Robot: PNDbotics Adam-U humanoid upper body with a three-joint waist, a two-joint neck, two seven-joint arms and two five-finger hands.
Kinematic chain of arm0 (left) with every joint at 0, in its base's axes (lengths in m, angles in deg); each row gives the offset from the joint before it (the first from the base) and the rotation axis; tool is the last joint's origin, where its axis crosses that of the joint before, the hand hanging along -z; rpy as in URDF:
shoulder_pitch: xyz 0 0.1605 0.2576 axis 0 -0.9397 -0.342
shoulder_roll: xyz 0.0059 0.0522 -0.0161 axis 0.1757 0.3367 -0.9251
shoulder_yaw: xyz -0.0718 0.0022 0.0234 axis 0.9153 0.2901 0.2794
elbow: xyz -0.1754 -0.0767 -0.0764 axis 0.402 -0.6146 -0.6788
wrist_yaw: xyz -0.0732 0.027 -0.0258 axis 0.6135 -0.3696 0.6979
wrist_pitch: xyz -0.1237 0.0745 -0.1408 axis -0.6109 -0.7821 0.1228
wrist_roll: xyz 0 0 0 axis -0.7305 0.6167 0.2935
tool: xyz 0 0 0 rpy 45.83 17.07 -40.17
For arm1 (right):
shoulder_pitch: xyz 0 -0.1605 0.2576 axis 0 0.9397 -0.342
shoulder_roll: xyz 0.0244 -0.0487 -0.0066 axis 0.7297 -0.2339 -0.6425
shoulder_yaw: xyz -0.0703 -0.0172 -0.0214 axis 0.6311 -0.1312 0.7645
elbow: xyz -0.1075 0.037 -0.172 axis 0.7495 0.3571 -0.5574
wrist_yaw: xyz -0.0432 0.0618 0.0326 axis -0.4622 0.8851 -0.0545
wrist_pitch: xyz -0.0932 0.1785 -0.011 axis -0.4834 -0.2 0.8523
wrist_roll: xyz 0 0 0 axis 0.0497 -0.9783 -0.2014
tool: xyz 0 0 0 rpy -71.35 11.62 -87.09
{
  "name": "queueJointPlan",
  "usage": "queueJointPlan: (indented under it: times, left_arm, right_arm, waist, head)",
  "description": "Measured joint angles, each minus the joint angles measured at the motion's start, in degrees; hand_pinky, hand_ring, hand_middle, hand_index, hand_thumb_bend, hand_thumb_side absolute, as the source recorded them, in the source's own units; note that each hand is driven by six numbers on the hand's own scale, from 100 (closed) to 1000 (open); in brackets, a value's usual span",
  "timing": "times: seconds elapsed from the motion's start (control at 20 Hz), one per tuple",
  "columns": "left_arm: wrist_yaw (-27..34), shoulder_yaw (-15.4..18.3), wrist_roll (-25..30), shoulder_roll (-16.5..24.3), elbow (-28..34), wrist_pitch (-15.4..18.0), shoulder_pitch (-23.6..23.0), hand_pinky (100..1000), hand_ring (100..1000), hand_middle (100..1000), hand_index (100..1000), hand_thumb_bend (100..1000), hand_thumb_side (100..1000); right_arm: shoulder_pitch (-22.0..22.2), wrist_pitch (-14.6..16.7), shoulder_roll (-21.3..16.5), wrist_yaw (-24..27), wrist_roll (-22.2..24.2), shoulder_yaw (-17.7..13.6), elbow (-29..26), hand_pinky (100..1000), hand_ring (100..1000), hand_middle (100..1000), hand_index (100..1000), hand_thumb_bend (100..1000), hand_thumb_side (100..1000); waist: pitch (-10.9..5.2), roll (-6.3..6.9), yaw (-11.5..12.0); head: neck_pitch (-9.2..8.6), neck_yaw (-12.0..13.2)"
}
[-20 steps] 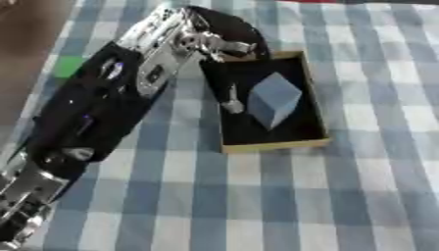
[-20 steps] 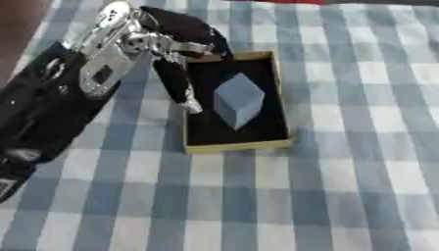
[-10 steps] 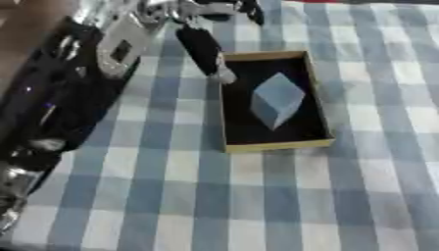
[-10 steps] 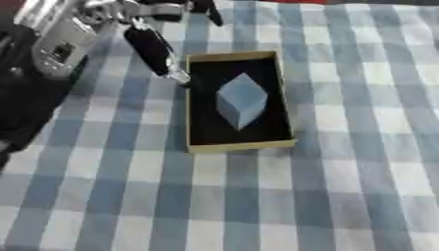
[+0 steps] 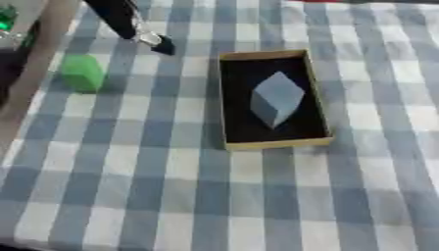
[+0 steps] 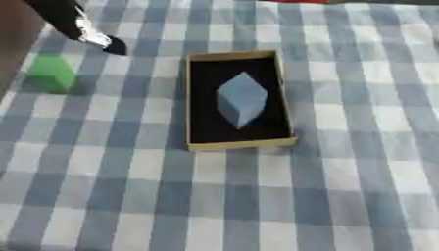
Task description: Pick up objects on the table and place them in the box.
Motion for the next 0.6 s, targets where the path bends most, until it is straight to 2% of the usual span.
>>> queueJointPlan:
  times: [0.3,0.6]
  left_arm:
    - [-0.77,1.0,1.09,3.87,-2.82,1.31,-1.72,872,919,848,902,739,446]
    - [-2.61,2.21,1.62,6.53,-6.22,3.4,-2.84,876,923,861,900,733,370]
  right_arm:
    - [0.0,-0.15,-0.02,0.0,-0.12,-0.01,0.0,829,799,806,813,100,1000]
    - [0.02,-0.27,-0.15,0.0,-0.23,-0.21,0.0,829,799,806,812,100,1000]
  waist:
    - [0.44,-0.81,-0.25]
    - [1.19,-1.04,-0.76]
  head:
    - [-0.24,0.19]
    - [-1.18,0.23]
